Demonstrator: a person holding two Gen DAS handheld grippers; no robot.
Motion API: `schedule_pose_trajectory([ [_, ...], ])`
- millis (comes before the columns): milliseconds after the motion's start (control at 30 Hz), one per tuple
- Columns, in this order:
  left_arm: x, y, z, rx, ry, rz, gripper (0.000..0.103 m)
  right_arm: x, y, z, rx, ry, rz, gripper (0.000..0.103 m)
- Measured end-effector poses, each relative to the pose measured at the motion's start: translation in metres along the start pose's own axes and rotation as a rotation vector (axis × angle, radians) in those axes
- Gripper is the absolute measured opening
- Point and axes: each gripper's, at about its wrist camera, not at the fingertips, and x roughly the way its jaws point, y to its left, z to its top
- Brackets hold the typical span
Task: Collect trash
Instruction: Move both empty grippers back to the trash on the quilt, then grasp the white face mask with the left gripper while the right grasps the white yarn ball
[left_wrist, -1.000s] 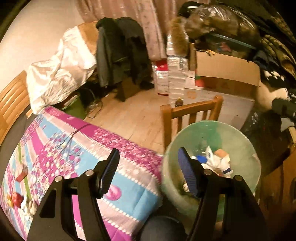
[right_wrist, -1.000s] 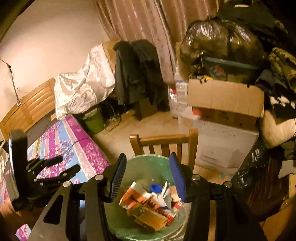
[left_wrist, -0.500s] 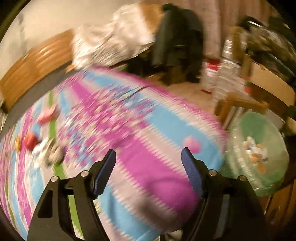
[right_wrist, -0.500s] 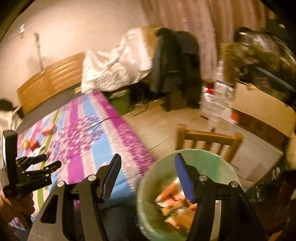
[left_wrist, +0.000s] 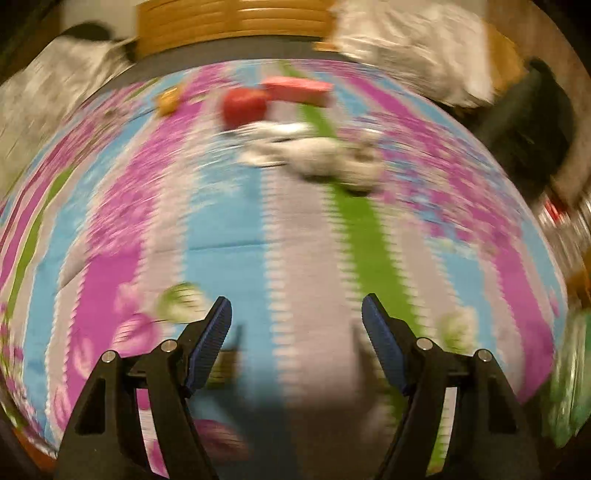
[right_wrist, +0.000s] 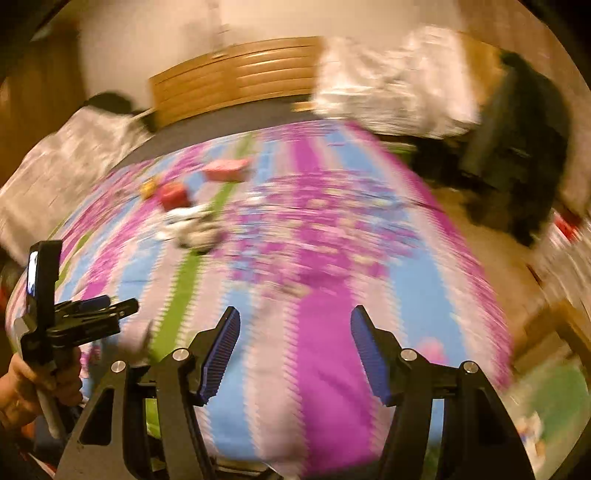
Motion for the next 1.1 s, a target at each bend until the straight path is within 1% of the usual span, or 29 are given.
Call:
schedule_pose_trajectory([
  [67, 0.003, 0.028, 0.001, -0.07, 0.008, 0.026, 0.07, 0.021, 0.027, 0.015, -0.066, 0.001, 0.051, 0.064],
  [167, 0.007, 0.061, 0.001, -0.153, 0.018, 0.057, 0.07, 0.053, 0.074, 0.046, -0.184, -0.021, 0.168, 0.064],
  [200, 0.008, 0.068, 0.002, -0.173, 0.02, 0.062, 0.07, 0.069, 0.097, 0.059, -0.257, -0.034, 0.198, 0.064],
  [267, 0.011, 0.087, 0.004, -0.219, 0.019, 0.079, 0.07, 0.092, 0.129, 0.076, -0.372, -0.044, 0.215, 0.064],
  [300, 0.012, 0.094, 0.006, -0.237, 0.016, 0.087, 0.07, 0.114, 0.155, 0.086, -0.482, -0.043, 0.199, 0.064],
  [333, 0.013, 0.101, 0.008, -0.254, 0.012, 0.095, 0.07, 0.131, 0.173, 0.091, -0.568, -0.033, 0.174, 0.064],
  [367, 0.013, 0.11, 0.009, -0.275, 0.007, 0.105, 0.07, 0.141, 0.185, 0.093, -0.624, -0.027, 0.157, 0.064],
  [400, 0.014, 0.118, 0.01, -0.293, 0.004, 0.113, 0.07, 0.162, 0.203, 0.095, -0.724, -0.014, 0.124, 0.064],
  [467, 0.014, 0.132, 0.01, -0.323, 0.001, 0.131, 0.07, 0.193, 0.224, 0.096, -0.84, 0.034, 0.08, 0.063],
  [500, 0.015, 0.138, 0.011, -0.333, 0.001, 0.137, 0.07, 0.215, 0.234, 0.095, -0.892, 0.07, 0.032, 0.063],
  [567, 0.016, 0.151, 0.01, -0.358, 0.005, 0.151, 0.07, 0.236, 0.236, 0.09, -0.911, 0.125, 0.0, 0.051],
  [600, 0.017, 0.156, 0.01, -0.367, 0.007, 0.157, 0.07, 0.25, 0.239, 0.088, -0.904, 0.166, -0.014, 0.038],
  [633, 0.018, 0.161, 0.01, -0.376, 0.009, 0.163, 0.07, 0.254, 0.24, 0.086, -0.899, 0.157, -0.041, 0.033],
  [700, 0.02, 0.166, 0.012, -0.376, 0.01, 0.167, 0.07, 0.247, 0.24, 0.084, -0.874, 0.105, -0.048, 0.026],
  [767, 0.02, 0.164, 0.018, -0.342, -0.006, 0.179, 0.07, 0.217, 0.242, 0.082, -0.835, 0.016, 0.014, 0.026],
  [833, 0.02, 0.157, 0.027, -0.291, -0.031, 0.176, 0.07, 0.181, 0.241, 0.07, -0.818, -0.028, 0.065, 0.026],
  [867, 0.02, 0.152, 0.032, -0.263, -0.04, 0.161, 0.07, 0.166, 0.239, 0.066, -0.805, -0.035, 0.091, 0.026],
  [933, 0.022, 0.139, 0.044, -0.185, -0.046, 0.097, 0.07, 0.13, 0.23, 0.049, -0.757, -0.033, 0.167, 0.026],
  [967, 0.026, 0.128, 0.052, -0.117, -0.042, 0.056, 0.07, 0.119, 0.226, 0.043, -0.741, -0.025, 0.186, 0.026],
  [1033, 0.033, 0.104, 0.067, 0.013, -0.043, 0.0, 0.069, 0.098, 0.212, 0.027, -0.685, 0.003, 0.233, 0.026],
  [1067, 0.038, 0.085, 0.078, 0.101, -0.048, -0.042, 0.065, 0.091, 0.205, 0.021, -0.652, 0.016, 0.244, 0.026],
  [1100, 0.041, 0.074, 0.084, 0.146, -0.051, -0.054, 0.063, 0.085, 0.195, 0.014, -0.601, 0.036, 0.261, 0.026],
])
